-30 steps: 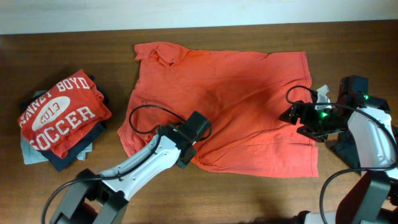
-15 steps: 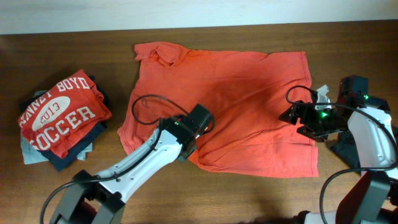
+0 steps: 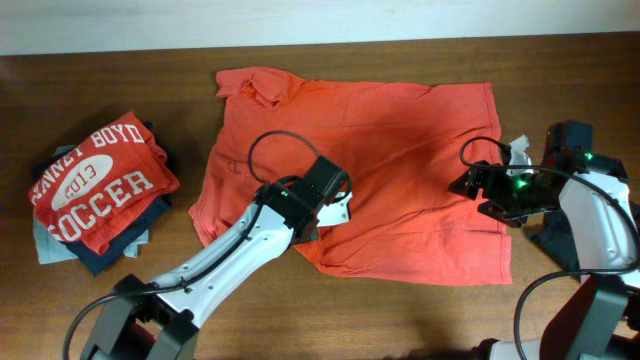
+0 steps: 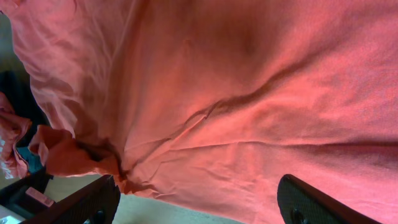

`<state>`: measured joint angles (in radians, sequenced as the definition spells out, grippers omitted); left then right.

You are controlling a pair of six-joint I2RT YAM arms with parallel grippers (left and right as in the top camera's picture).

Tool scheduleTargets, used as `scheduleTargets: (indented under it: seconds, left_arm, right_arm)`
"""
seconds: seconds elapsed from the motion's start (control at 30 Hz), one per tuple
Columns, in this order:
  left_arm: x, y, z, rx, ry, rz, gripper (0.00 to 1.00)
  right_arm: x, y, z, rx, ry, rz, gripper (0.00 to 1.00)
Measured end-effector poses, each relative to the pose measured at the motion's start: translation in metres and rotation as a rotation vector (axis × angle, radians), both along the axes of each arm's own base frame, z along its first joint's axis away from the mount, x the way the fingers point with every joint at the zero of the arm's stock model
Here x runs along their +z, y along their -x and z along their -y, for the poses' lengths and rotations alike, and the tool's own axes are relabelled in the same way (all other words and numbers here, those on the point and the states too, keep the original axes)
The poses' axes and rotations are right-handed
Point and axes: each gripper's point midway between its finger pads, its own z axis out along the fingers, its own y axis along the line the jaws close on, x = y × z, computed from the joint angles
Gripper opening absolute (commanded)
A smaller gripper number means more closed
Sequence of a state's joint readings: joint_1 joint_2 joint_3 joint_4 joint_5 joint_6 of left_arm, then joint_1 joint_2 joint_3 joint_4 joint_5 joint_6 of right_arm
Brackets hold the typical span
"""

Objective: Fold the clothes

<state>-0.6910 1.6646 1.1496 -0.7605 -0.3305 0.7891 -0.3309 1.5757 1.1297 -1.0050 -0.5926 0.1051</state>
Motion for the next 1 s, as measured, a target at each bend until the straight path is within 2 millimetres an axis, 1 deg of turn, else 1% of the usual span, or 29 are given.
scheduleTargets:
  seconds: [0.1,0.23,0.3,0.4,0.53,0.63,0.73,0.77,0.8,0.83,0.87,0.9,1.0]
  left_arm:
    - [0.004,-0.008,0.008,-0.086,-0.007,0.03,0.0]
    - [0.004,-0.009,0.009,-0.186,-0.051,0.029,0.0]
    - [0.003,-0.007,0.007,-0.214,-0.071,0.014,0.0]
    - [-0.002,0.004,0.003,-0.244,-0.09,-0.041,0.0]
    - [-0.006,0.014,0.008,-0.278,-0.057,-0.092,0.0]
    - [-0.004,0.008,0.018,-0.302,-0.023,-0.064,0.0]
    - [0.006,-0.01,0.035,-0.335,0.027,0.027,0.0]
    - [0.01,-0.017,0.041,-0.345,0.043,0.06,0.06]
    - [0.014,-0.023,0.046,-0.358,0.057,0.092,0.19]
    - [0.019,-0.029,0.051,-0.374,0.068,0.128,0.36]
    - [0.023,-0.034,0.056,-0.383,0.081,0.156,0.8]
    - [0.028,-0.039,0.061,-0.39,0.097,0.184,0.99]
    - [0.032,-0.043,0.065,-0.396,0.107,0.209,0.99]
  right_arm:
    - [0.0,0.0,0.0,0.0,0.0,-0.001,0.86]
    - [0.0,0.0,0.0,0.0,0.0,-0.001,0.86]
    - [0.0,0.0,0.0,0.0,0.0,-0.001,0.86]
    - [0.0,0.0,0.0,0.001,0.0,-0.001,0.86]
    - [0.0,0.0,0.0,0.0,0.0,-0.001,0.86]
    - [0.0,0.0,0.0,0.0,0.0,-0.001,0.86]
    - [0.0,0.0,0.0,0.0,0.0,-0.001,0.86]
    - [0.0,0.0,0.0,0.0,0.0,-0.001,0.86]
    - [0.0,0.0,0.0,0.0,0.0,-0.001,0.86]
    - [0.0,0.0,0.0,0.0,0.0,-0.001,0.86]
    - [0.0,0.0,0.0,0.0,0.0,-0.001,0.86]
    - [0.0,0.0,0.0,0.0,0.0,-0.001,0.87]
    - [0.0,0.0,0.0,0.0,0.0,-0.001,0.86]
